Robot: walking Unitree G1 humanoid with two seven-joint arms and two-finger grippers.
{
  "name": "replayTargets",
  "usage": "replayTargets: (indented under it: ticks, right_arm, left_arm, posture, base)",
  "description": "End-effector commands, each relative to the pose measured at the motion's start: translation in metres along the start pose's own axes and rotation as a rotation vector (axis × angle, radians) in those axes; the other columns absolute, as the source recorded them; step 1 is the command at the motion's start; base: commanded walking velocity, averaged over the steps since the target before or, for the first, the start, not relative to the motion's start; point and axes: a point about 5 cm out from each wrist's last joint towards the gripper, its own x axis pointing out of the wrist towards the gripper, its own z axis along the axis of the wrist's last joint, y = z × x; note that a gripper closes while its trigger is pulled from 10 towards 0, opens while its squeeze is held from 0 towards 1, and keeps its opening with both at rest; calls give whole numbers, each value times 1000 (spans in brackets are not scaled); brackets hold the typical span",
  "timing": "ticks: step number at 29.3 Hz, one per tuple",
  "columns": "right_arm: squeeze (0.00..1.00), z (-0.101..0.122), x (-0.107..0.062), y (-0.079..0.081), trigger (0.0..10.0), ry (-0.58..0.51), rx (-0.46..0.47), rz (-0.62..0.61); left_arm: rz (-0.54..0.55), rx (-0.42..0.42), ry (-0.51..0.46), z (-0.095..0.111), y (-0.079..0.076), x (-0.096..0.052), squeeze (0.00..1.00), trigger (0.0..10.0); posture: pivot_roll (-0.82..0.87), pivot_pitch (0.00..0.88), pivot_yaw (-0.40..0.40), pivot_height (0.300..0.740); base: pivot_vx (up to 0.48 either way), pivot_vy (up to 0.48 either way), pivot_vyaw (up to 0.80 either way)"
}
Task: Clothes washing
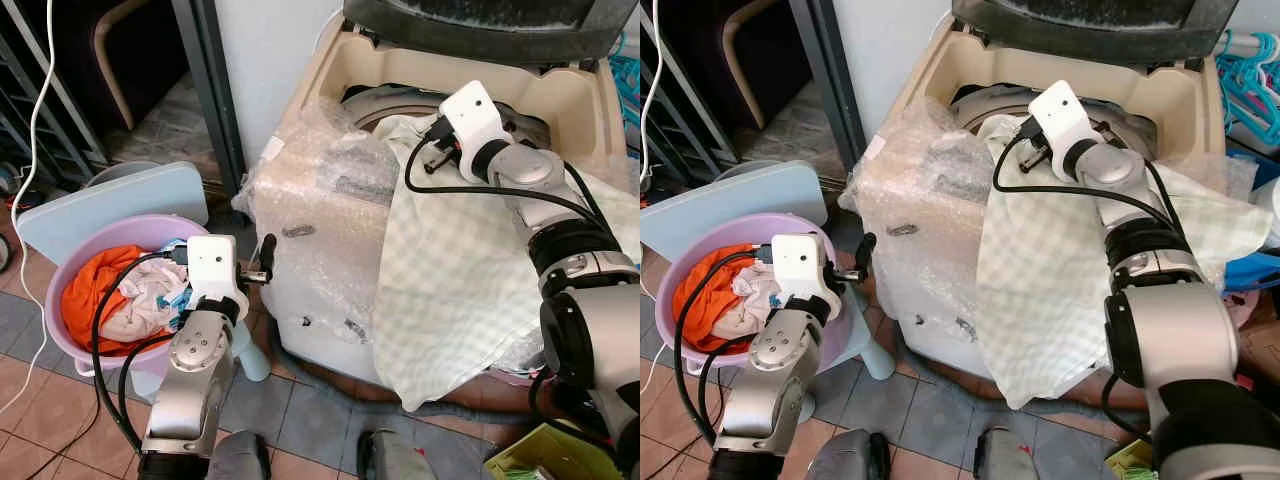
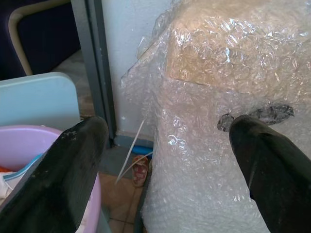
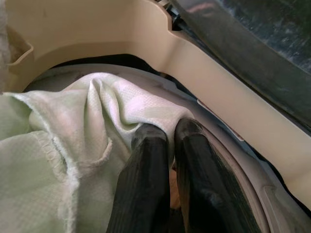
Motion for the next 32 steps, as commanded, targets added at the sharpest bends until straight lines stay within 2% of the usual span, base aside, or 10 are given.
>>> replayTargets:
  ticks: [1,10,13,16,24,26,27,28,29,32]
  right_arm:
    - [1000,17,-3,-15,10000,-106,15,-80]
    - [1000,26,-16,-34,10000,-234,115,-131]
    - [1000,30,-24,-31,10000,-294,164,5]
    - [1000,37,-53,-24,10000,-340,124,292]
    - [1000,7,-89,2,10000,-222,8,500]
    - [506,-5,-97,19,10000,-196,-16,554]
    - [506,-5,-97,19,10000,-196,-16,554]
    - [133,-5,-103,27,10000,-186,3,586]
    - [0,-4,-106,31,10000,-182,13,612]
    - [0,-2,-114,40,10000,-171,21,657]
  left_arm:
    - [-18,8,2,1,-2,-2,0,10000]
    - [-19,10,9,0,-3,-3,0,10000]
    - [-21,11,9,0,-3,-3,0,10000]
    - [-14,10,12,-1,-1,-5,0,10000]
    - [-44,0,15,-3,-5,-3,0,10000]
    - [-55,4,10,-2,-6,-1,0,10000]
    - [-55,4,10,-2,-6,-1,0,10000]
    - [-57,7,9,-2,-6,-1,0,10000]
    - [-56,8,8,-2,-6,-1,0,10000]
    - [-52,13,6,-1,-4,-2,0,10000]
  posture:
    - [5,141,6,740]
    - [2,143,7,740]
    - [5,143,6,740]
    - [-1,141,3,740]
    - [-34,140,17,740]
    - [-35,140,22,740]
    - [-35,140,22,740]
    - [-33,139,26,740]
    - [-32,139,27,740]
    - [-26,138,30,740]
  base:
    - [0,0,0]
    - [0,0,0]
    - [0,0,0]
    - [0,0,0]
    - [0,0,0]
    - [0,0,0]
    - [0,0,0]
    - [0,0,0]
    - [0,0,0]
    - [0,0,0]
